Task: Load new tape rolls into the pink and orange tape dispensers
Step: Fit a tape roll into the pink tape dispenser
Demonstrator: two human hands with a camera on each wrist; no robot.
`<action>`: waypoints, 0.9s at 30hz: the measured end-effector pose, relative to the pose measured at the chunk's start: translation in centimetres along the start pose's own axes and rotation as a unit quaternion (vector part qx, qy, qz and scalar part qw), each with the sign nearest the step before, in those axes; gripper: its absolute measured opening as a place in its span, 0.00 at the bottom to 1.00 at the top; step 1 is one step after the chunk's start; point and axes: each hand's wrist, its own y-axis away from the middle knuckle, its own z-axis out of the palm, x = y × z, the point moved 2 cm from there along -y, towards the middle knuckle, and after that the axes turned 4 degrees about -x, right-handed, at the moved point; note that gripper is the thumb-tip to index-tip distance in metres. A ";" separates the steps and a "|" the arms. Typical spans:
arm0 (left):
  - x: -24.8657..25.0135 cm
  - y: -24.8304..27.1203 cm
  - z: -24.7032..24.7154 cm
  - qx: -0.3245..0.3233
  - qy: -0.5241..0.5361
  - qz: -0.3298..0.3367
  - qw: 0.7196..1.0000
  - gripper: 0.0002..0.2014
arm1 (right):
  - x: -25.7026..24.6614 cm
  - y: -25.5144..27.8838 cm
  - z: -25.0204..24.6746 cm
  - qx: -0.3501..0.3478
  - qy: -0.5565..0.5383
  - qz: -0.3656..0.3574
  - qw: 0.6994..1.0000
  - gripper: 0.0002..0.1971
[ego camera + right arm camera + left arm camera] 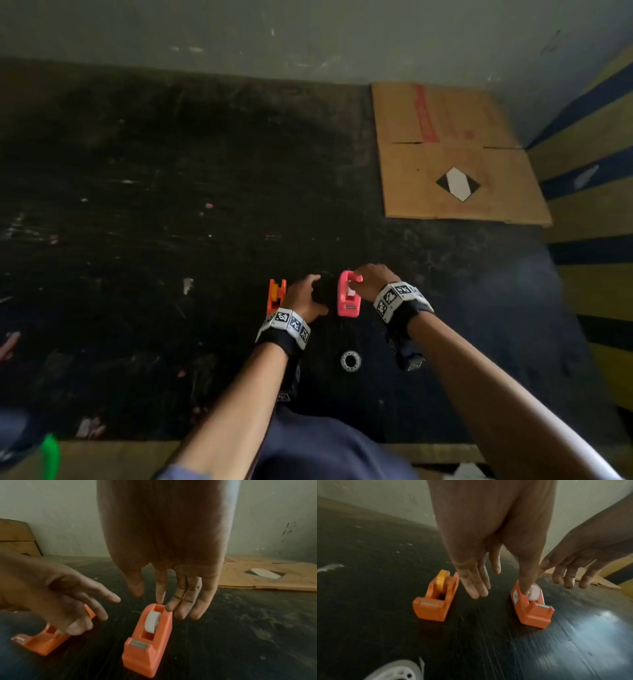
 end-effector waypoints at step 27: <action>-0.5 -7.5 4.7 -0.020 -0.058 0.118 0.991 0.54 | -2.1 -2.2 1.3 -0.006 0.105 0.008 0.994 0.16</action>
